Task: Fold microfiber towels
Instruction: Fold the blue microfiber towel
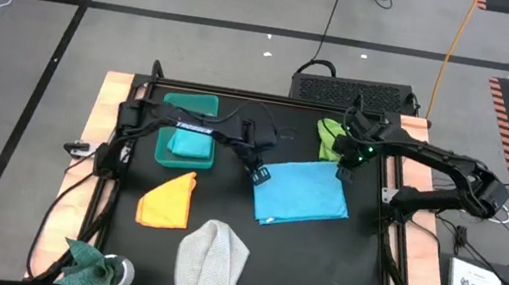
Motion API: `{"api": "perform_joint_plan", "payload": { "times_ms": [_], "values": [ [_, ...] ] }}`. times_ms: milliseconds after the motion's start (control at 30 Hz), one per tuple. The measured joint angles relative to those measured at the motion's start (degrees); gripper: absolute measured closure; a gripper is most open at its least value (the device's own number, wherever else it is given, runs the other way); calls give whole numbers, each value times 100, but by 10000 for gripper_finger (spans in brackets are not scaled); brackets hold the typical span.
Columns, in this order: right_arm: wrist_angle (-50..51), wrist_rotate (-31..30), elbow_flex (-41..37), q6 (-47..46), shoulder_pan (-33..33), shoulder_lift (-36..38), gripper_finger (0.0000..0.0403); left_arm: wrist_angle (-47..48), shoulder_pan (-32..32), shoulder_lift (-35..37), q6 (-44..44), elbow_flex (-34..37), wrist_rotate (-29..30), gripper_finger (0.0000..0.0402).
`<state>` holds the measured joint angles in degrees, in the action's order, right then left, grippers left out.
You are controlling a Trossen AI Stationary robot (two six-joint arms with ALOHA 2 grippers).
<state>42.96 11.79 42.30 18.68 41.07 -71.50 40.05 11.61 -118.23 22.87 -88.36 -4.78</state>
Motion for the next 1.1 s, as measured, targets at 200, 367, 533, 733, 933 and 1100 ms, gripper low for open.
{"api": "perform_joint_plan", "payload": {
  "times_ms": [200,367,533,733,933,1100],
  "values": [
    [-33,-4,0,-29,-125,-2,402,-38,-135,96,64,0,73,401],
    [13,-4,0,-146,-359,-2,403,-63,-275,96,172,0,81,401],
    [224,-298,0,-155,-700,9,403,-46,-389,163,281,2,149,401],
    [323,-286,2,-278,-1066,232,403,-100,-512,412,431,0,300,401],
    [357,-278,4,-394,-1344,674,403,-115,-691,511,629,0,342,401],
    [372,-278,4,-431,-1520,1034,403,-124,-872,527,781,0,345,401]
  ]
}}
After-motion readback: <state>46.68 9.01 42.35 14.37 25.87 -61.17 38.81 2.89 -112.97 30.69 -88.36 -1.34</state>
